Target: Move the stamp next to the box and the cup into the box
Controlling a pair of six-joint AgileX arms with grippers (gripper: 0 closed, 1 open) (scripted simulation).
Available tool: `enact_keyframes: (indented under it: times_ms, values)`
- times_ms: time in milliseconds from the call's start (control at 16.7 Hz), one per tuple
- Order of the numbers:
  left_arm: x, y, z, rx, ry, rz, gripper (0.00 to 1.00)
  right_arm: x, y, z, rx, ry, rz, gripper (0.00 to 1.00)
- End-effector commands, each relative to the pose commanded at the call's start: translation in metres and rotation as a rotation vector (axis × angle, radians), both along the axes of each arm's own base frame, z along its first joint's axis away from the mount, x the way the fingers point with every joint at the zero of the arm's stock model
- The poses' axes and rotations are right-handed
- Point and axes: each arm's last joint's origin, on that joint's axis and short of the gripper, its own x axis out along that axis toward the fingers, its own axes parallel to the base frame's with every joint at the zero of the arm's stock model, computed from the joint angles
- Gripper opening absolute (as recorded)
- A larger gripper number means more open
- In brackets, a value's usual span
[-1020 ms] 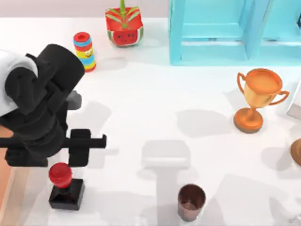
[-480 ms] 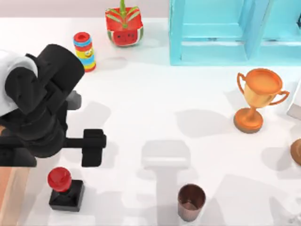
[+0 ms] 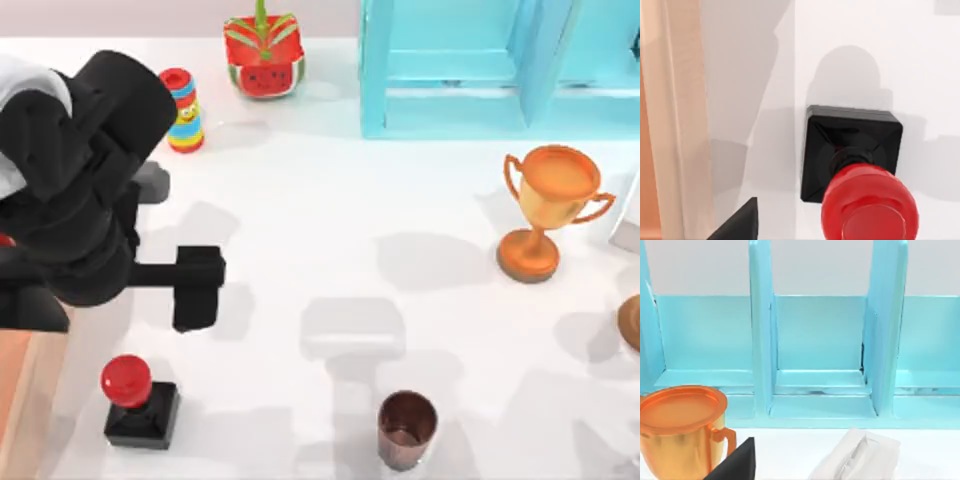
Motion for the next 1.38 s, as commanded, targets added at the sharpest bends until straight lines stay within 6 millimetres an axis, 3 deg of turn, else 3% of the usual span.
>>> enact_keyframes:
  times_ms: [240,360,720,840,1080,1380]
  values:
    - [-0.001,0.001,0.052,0.003,0.005,-0.003,1.00,0.000,0.000,0.000,0.000,0.000,0.000,1.00]
    - [-0.004,0.002,0.067,0.000,0.001,-0.004,1.00,0.000,0.000,0.000,0.000,0.000,0.000,1.00]
    - [-0.004,0.002,0.069,0.000,0.001,-0.003,1.00,0.000,0.000,0.000,0.000,0.000,0.000,1.00]
    - [0.000,-0.009,0.068,-0.002,0.010,-0.006,1.00,0.000,0.000,0.000,0.000,0.000,0.000,1.00]
    - [0.011,-0.066,0.058,-0.010,0.047,-0.004,1.00,0.000,0.000,0.000,0.000,0.000,0.000,1.00]
    - [-0.002,-0.170,0.026,-0.006,0.098,-0.002,1.00,0.000,0.000,0.000,0.000,0.000,0.000,1.00]
